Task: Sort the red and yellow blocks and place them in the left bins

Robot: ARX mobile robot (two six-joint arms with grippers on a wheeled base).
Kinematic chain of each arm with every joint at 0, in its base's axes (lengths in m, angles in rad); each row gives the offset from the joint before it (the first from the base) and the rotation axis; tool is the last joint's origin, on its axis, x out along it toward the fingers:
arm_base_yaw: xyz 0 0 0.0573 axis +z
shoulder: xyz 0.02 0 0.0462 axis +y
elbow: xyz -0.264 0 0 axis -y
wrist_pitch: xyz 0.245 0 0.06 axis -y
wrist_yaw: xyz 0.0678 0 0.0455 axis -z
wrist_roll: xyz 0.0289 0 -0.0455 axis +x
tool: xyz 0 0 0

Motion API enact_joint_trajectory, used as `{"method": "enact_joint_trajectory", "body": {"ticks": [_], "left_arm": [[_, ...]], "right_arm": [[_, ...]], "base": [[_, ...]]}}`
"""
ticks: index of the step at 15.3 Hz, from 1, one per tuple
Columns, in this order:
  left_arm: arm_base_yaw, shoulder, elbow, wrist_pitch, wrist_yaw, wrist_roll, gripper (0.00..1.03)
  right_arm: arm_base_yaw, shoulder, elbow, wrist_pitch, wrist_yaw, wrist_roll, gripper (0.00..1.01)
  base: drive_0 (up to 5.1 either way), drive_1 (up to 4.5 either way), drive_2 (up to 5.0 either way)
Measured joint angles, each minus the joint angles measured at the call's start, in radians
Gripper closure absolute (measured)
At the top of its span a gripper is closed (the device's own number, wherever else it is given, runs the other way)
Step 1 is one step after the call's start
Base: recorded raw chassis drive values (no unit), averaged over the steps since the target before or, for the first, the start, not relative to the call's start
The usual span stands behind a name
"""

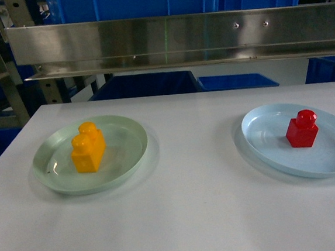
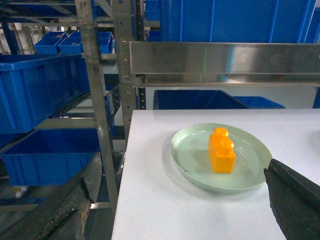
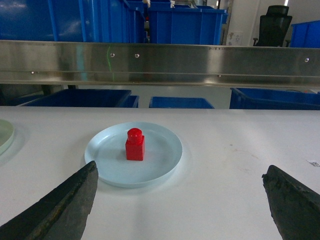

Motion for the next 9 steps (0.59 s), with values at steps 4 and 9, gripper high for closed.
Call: {"method": "enact_joint_trajectory", "body": {"ticks": [4, 9], "left_arm": [[0.0, 0.0, 0.0, 0.0, 0.0, 0.0, 0.05], [-0.099, 0.253, 0.126, 0.085, 0.006, -0.052, 0.05]], "right_arm": [[0.0, 0.0, 0.0, 0.0, 0.0, 0.0, 0.03], [0.064, 0.241, 0.099, 0.116, 0.004, 0.001, 0.03]], "base": [[0.0, 0.0, 0.0], [0.0, 0.0, 0.0]]}}
